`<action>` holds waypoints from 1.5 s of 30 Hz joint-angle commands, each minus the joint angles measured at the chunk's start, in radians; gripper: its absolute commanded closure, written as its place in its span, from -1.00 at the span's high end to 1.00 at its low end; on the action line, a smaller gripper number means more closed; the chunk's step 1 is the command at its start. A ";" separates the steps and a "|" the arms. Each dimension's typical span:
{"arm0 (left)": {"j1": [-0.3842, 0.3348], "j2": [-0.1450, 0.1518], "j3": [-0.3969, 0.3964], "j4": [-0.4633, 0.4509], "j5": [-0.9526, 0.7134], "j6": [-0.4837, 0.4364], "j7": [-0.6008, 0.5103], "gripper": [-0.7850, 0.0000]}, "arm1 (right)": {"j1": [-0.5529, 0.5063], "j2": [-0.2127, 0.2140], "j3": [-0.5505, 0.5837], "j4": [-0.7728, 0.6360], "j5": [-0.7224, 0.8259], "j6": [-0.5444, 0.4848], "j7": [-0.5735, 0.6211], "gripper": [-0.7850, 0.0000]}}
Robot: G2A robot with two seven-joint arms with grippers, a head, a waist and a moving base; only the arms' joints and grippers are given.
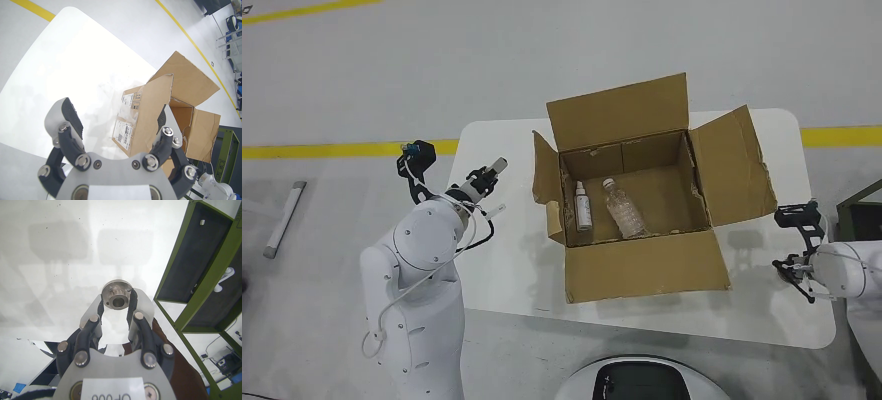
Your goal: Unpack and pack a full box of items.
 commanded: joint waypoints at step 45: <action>0.000 0.000 0.000 0.000 0.000 0.000 0.000 1.00 | 0.123 0.005 0.224 -0.165 0.190 0.074 -0.046 -1.00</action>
